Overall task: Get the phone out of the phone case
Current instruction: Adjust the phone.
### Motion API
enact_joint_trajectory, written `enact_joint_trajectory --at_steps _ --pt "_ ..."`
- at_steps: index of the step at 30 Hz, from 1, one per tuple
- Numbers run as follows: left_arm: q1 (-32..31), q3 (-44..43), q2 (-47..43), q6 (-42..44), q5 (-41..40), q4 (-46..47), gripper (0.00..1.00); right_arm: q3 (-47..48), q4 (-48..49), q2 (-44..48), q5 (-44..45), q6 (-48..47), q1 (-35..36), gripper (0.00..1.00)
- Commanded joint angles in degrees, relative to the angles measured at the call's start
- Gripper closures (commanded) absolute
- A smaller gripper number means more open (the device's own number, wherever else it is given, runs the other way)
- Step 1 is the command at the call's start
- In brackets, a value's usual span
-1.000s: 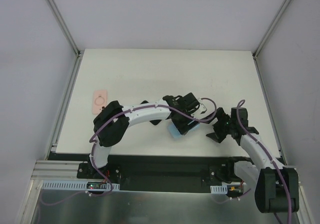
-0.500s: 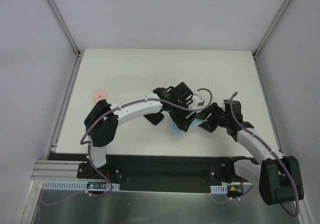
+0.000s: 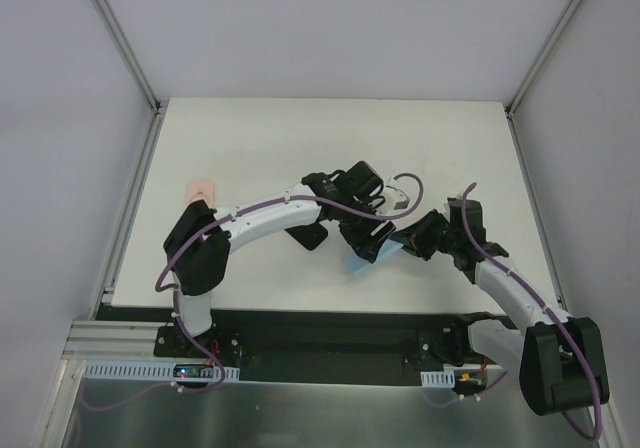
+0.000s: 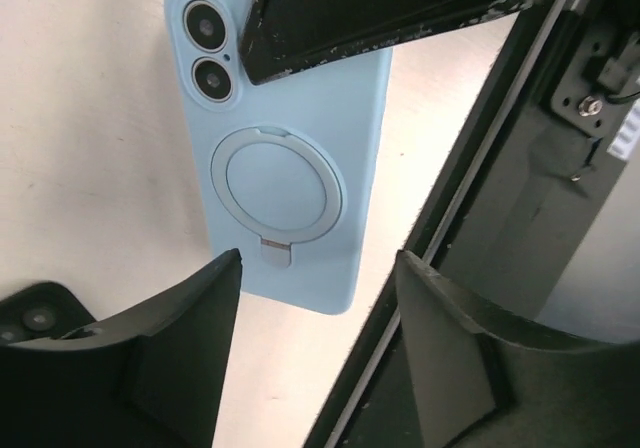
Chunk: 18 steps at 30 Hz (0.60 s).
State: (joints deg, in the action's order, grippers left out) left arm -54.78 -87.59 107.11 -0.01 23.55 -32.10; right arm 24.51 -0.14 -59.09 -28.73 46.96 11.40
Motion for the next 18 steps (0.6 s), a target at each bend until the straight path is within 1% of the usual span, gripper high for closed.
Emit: enact_joint_trajectory --at_steps 1,2,3,5,6,7,10,14,17,18 --pt "-0.5 -0.6 -5.1 0.1 -1.1 1.0 0.32 5.1 -4.0 2.0 1.4 1.8 0.2 0.99" --pt "-0.4 -0.5 -5.5 0.1 -1.5 1.1 0.25 5.6 -5.9 2.7 2.5 2.3 0.1 0.99" --pt "-0.5 0.0 -6.5 0.1 -2.0 1.1 0.16 6.1 -6.6 2.9 3.0 2.8 0.2 0.99" --pt "-0.9 0.3 -7.2 0.2 -3.7 1.2 0.09 7.3 -8.2 3.5 4.1 3.7 0.1 0.99" --pt "-1.4 0.8 -7.7 0.2 -4.6 1.4 0.03 7.7 -8.6 3.5 4.4 4.9 0.1 0.99" --pt "-2.1 1.2 -7.9 0.3 -5.2 1.6 0.01 8.1 -9.1 3.6 4.6 5.4 0.2 0.99" --pt "-3.9 2.2 -7.8 0.6 -7.8 2.3 0.01 9.9 -10.2 3.5 5.1 7.2 0.1 0.99" --pt "-5.5 1.5 -6.7 0.5 -11.8 2.7 0.01 13.0 -13.8 3.0 5.2 6.9 0.3 0.99" --pt "-6.9 0.1 -5.2 0.7 -18.6 3.3 0.01 14.4 -15.6 3.0 5.0 6.9 0.3 0.99" --pt "-7.4 -0.8 -4.3 0.9 -23.2 3.4 0.01 14.5 -15.7 3.2 5.1 7.0 0.3 0.98"
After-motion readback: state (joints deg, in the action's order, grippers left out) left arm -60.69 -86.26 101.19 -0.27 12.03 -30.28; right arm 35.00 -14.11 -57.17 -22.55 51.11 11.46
